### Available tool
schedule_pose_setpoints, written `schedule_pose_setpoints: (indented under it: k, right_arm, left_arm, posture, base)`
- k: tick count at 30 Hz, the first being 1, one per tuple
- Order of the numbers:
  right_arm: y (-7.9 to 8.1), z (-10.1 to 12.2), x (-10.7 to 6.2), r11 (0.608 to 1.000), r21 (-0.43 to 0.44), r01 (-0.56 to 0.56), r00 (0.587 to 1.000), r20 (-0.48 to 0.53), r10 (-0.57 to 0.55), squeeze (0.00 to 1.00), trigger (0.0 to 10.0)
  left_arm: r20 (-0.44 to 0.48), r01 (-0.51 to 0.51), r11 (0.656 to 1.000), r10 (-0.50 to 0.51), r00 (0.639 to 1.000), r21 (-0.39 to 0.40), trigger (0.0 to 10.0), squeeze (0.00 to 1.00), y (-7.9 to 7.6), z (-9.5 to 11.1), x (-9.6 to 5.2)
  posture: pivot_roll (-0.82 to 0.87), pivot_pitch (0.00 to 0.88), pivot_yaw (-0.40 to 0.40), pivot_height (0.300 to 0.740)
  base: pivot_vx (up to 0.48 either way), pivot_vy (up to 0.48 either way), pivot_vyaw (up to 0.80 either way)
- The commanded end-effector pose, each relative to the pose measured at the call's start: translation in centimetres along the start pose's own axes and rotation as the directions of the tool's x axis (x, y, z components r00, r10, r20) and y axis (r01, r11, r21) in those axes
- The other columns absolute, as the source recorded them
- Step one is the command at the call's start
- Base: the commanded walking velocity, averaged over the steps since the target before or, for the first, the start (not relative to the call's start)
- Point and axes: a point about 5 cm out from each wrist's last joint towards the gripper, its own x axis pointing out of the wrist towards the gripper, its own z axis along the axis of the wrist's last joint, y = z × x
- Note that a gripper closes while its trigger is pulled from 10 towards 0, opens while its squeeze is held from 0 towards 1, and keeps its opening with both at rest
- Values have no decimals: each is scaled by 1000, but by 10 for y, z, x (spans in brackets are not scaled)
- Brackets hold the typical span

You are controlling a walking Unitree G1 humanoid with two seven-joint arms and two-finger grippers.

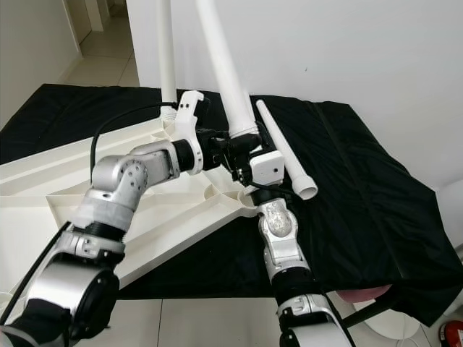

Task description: Building children table

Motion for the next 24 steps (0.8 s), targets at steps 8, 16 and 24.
schedule_pose_setpoints:
  k: [8, 16, 24]
  right_arm:
    - [25, -1, -28, 987, -48, -151, 988, -24, 150, 0, 10000]
    - [27, -2, -39, 985, -70, -160, 987, -40, 158, 0, 10000]
    - [29, 0, -55, 977, -121, -178, 983, -64, 171, 0, 10000]
  left_arm:
    - [42, -8, 992, 14, 999, -129, 10000, 0, 11, 31, -1]
    - [50, -25, 988, 34, 998, -155, 10000, 0, 17, 40, -2]
    - [53, -140, 972, 153, 987, -187, 10000, 0, 39, 57, -10]
  posture:
    - [-28, 0, -26, 740]
    - [-31, 0, -22, 740]
    - [-39, 0, -11, 740]
  base:
    - [0, 0, 0]
    - [0, 0, 0]
    - [0, 0, 0]
